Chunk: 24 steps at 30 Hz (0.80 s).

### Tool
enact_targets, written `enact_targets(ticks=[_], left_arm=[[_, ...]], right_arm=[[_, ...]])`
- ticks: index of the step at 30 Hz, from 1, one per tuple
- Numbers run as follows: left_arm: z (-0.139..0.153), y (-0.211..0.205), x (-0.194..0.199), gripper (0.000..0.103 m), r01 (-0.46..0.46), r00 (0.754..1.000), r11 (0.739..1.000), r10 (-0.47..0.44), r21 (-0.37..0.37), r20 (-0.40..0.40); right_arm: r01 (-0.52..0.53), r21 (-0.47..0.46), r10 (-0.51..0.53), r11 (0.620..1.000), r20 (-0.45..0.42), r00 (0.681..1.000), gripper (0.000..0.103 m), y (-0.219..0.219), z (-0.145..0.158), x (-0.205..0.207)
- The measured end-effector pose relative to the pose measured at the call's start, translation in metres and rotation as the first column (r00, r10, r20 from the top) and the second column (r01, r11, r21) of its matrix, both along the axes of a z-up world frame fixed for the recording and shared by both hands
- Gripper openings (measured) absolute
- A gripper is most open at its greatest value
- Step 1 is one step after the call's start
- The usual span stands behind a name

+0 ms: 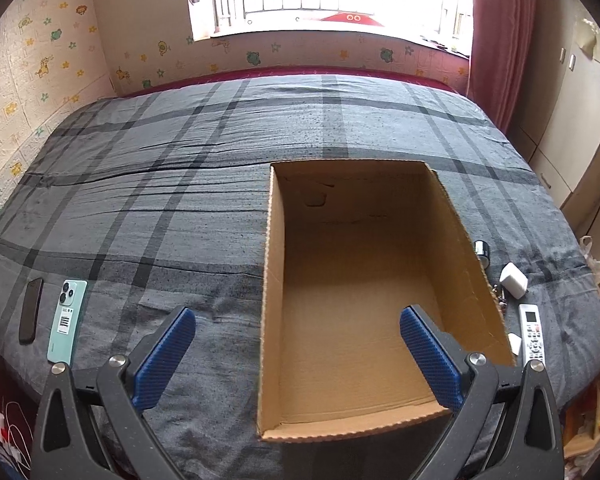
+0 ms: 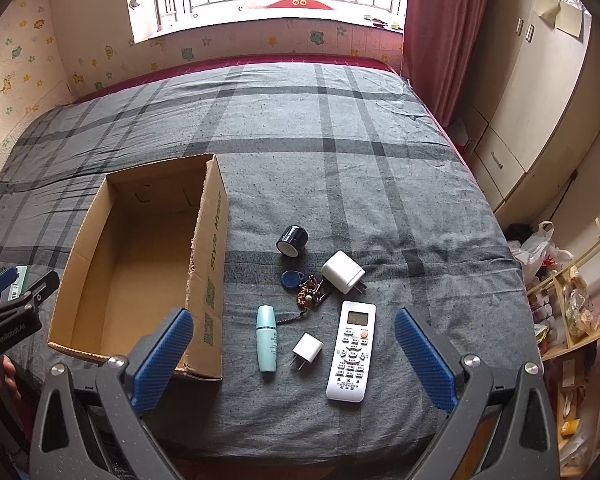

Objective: Organize rigid objects

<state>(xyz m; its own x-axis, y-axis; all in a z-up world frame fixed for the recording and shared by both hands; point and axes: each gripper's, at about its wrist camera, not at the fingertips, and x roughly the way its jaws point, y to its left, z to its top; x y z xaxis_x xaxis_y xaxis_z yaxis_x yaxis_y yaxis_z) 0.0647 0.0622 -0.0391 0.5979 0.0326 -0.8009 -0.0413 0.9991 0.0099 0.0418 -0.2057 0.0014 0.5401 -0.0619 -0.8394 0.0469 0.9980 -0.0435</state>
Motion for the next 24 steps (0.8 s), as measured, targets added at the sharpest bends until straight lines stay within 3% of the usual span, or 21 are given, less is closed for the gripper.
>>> enact_targets(ticks=[12,16,20,21,24], left_arm=[[-0.048,0.03,0.046,0.103,-0.036,0.999,0.999,0.036,0.006,-0.029],[-0.061,0.036,0.055,0.103,-0.007,0.999,0.999,0.005,-0.051,-0.034],[-0.071,0.035,0.06,0.103,0.012,0.999,0.999,-0.014,-0.046,-0.049],[-0.073,0.034,0.061,0.101,0.023,0.998,0.999,-0.025,-0.043,-0.051],[-0.078,0.031,0.065,0.085,0.049,0.996,0.998,-0.051,-0.029,-0.074]], right_arm=[[0.003,-0.024,-0.004,1.0,-0.032,0.999,0.103,0.002,-0.01,0.011],[0.009,-0.03,-0.01,1.0,-0.039,0.999,0.103,0.001,-0.014,0.015],[0.013,-0.033,-0.014,0.999,-0.045,0.999,0.103,0.001,-0.017,0.018],[0.012,-0.035,-0.014,0.999,-0.047,0.999,0.103,0.001,-0.017,0.018],[0.012,-0.038,-0.014,0.999,-0.049,0.999,0.103,0.002,-0.019,0.018]])
